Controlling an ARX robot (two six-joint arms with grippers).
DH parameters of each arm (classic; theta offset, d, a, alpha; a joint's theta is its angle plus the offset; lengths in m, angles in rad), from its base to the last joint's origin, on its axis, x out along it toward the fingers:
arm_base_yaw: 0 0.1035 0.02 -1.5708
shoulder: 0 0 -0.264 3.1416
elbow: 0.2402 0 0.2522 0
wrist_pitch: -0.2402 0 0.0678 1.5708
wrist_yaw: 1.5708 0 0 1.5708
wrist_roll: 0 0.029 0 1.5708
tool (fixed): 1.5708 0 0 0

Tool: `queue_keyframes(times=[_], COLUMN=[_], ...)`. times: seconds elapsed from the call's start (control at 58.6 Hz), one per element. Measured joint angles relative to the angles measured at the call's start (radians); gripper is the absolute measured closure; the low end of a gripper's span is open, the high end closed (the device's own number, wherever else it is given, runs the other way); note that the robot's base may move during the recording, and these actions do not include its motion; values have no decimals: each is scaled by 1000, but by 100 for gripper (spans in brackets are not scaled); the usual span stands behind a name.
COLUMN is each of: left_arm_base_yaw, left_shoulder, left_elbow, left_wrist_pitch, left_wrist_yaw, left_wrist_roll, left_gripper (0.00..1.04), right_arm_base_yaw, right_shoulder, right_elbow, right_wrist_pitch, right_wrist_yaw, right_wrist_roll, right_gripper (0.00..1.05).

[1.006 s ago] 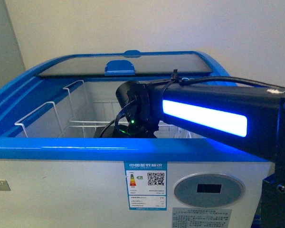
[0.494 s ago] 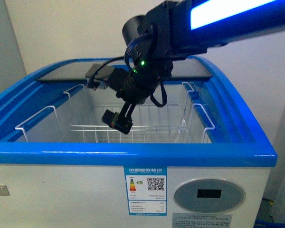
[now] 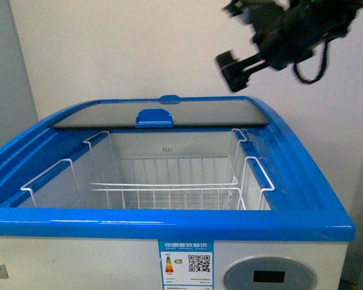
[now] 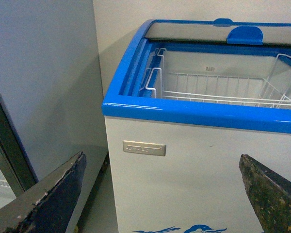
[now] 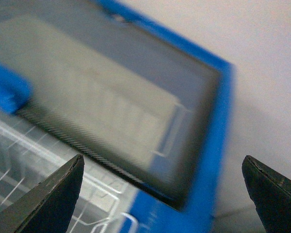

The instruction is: Put drink in fridge

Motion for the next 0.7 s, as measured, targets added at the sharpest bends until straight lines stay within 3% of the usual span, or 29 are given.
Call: queue_keyframes(times=[0.102,0.256,0.273,0.341,0.392,0.477,0.631,0.699], left_arm_base_yaw=[0,0,0,0,0,0,0,0], left_shoulder=[0,0,0,0,0,0,-1,-1], left_elbow=[0,0,0,0,0,0,0,0], left_wrist_pitch=[0,0,0,0,0,0,0,0], left_wrist_yaw=[0,0,0,0,0,0,1,0], left_wrist_roll=[0,0,0,0,0,0,0,0], left_gripper=[8,8,8,8,8,8,8,8], right_arm_base_yaw=[-78,-179,-186,-211,-211,-209,-209,-211], right_shoulder=[-222,-603,-647,-863,-1001,-1130,-1181,-1200], right_elbow=[-210,-642,-690,-958,-1116,-1287,-1418,-1496], right_wrist_pitch=[2,50,55,285,385,451,496,514], right_wrist_yaw=[185,271,257,12,-73,-92,-91,-87], right_wrist_roll=[217,423,434,398,376,361,352,351], right_gripper=[7,7,8,22,32,49,72,88])
